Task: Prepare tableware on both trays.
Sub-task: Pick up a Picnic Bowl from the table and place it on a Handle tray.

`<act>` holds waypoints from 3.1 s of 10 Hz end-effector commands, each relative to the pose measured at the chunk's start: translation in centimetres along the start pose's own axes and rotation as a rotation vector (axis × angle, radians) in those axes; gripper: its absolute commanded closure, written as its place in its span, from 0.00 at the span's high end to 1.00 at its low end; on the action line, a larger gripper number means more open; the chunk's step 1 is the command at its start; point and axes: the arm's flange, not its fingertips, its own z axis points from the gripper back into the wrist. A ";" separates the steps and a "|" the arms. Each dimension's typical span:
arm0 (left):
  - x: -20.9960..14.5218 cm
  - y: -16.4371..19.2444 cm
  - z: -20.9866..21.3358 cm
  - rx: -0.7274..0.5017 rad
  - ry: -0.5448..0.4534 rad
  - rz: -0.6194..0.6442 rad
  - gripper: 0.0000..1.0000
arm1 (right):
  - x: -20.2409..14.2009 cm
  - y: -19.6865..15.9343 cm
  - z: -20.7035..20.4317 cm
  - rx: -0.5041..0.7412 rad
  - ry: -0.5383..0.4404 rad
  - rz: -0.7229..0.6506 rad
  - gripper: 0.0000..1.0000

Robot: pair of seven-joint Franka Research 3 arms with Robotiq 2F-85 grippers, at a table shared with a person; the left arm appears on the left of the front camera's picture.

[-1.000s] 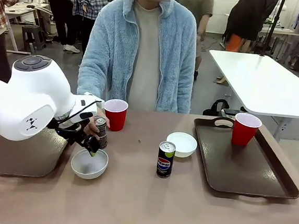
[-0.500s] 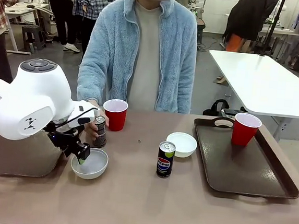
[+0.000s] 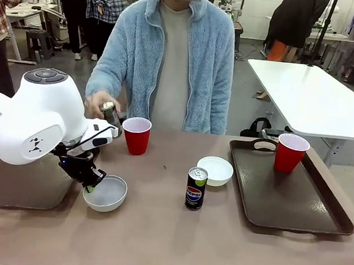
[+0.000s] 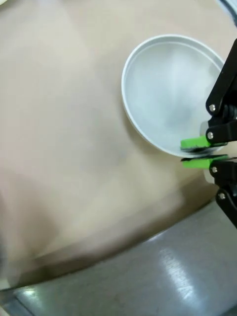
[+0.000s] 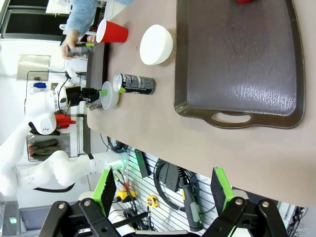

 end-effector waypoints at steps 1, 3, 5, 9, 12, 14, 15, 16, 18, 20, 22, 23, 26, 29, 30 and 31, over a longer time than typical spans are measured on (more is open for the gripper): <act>-4.8 -0.1 0.8 0.004 -0.014 0.070 0.10 | 0.1 0.1 0.1 0.026 -0.007 -0.002 1.00; -4.4 0.0 4.9 -0.074 -0.053 0.130 0.03 | 0.1 0.1 0.1 0.026 -0.007 -0.002 1.00; -3.4 2.0 10.6 -0.082 -0.195 0.159 0.03 | 0.1 0.1 0.1 0.026 -0.007 -0.002 1.00; -0.1 11.3 14.1 0.030 -0.191 0.308 0.03 | 0.1 0.1 0.1 0.026 -0.007 -0.002 1.00; 1.2 16.6 15.6 0.145 -0.191 0.397 0.03 | 0.1 0.1 0.1 0.026 -0.007 -0.002 1.00; -0.8 18.5 13.8 0.235 0.054 0.340 0.03 | 0.1 0.1 0.1 0.026 -0.007 -0.002 1.00; -5.3 19.1 12.5 0.500 0.411 0.149 0.03 | 0.1 0.1 0.1 0.026 -0.007 -0.002 1.00; -7.2 19.2 12.8 0.525 0.421 0.087 0.03 | 0.1 0.1 0.1 0.026 -0.007 -0.002 1.00; -7.3 18.9 13.2 0.459 0.400 0.091 0.03 | 0.1 0.1 0.1 0.026 -0.007 -0.002 1.00; -7.1 18.9 12.8 0.408 0.383 0.105 0.03 | 0.1 0.1 0.1 0.026 -0.007 -0.002 1.00; -8.2 19.0 12.2 0.465 0.430 0.138 0.03 | 0.1 0.1 0.1 0.026 -0.007 -0.002 1.00; -8.2 19.0 12.2 0.465 0.430 0.138 0.03 | 0.1 0.1 0.1 0.026 -0.007 -0.002 1.00; -8.2 19.0 12.2 0.465 0.430 0.138 0.03 | 0.1 0.1 0.1 0.026 -0.007 -0.002 1.00; -8.2 19.0 12.2 0.465 0.430 0.138 0.03 | 0.1 0.1 0.1 0.026 -0.007 -0.002 1.00; -8.1 18.9 12.3 0.439 0.425 0.127 0.04 | 0.1 0.1 0.1 0.026 -0.007 -0.002 1.00; -7.0 18.1 10.1 0.407 0.369 0.150 0.04 | 0.1 0.1 0.1 0.026 -0.007 -0.002 1.00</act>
